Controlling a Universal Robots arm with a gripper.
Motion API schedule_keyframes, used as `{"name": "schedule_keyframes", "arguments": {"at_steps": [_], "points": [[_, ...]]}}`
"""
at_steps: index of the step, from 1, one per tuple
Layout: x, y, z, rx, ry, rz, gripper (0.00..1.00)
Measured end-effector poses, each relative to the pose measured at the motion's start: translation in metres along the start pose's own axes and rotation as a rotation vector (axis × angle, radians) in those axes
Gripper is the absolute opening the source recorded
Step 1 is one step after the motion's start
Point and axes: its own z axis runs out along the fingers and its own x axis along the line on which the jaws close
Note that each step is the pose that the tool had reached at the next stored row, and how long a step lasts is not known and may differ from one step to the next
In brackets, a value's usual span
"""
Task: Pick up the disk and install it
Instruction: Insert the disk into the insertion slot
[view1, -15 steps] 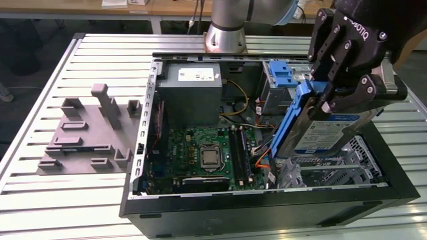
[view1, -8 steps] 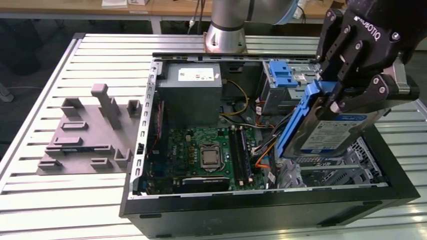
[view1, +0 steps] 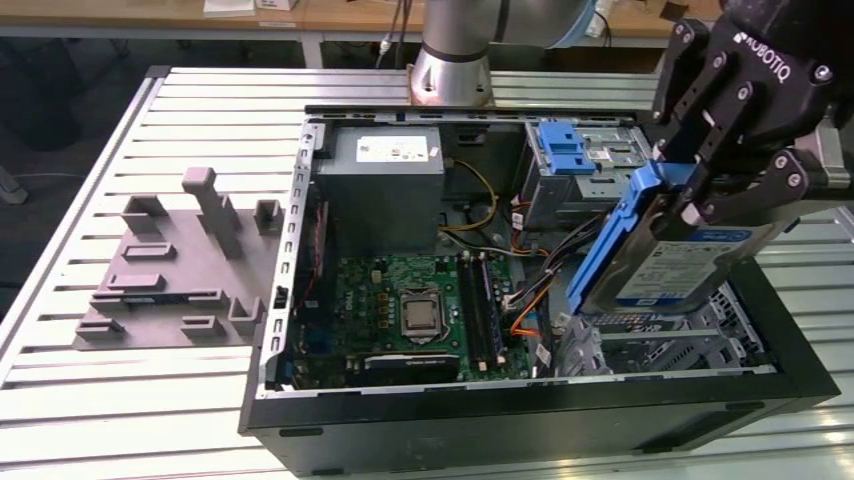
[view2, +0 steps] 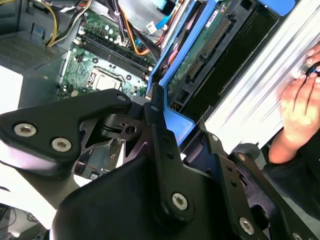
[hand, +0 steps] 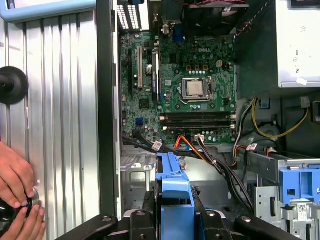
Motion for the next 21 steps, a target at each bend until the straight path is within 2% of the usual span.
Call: {"name": "schedule_keyframes", "arguments": {"at_steps": [9, 21], "points": [[-0.0007, -0.015, 0.0026, -0.0031, 0.0003, -0.005, 0.36], [0.0007, -0.0217, 0.0054, -0.0031, 0.0002, -0.007, 0.36]]}}
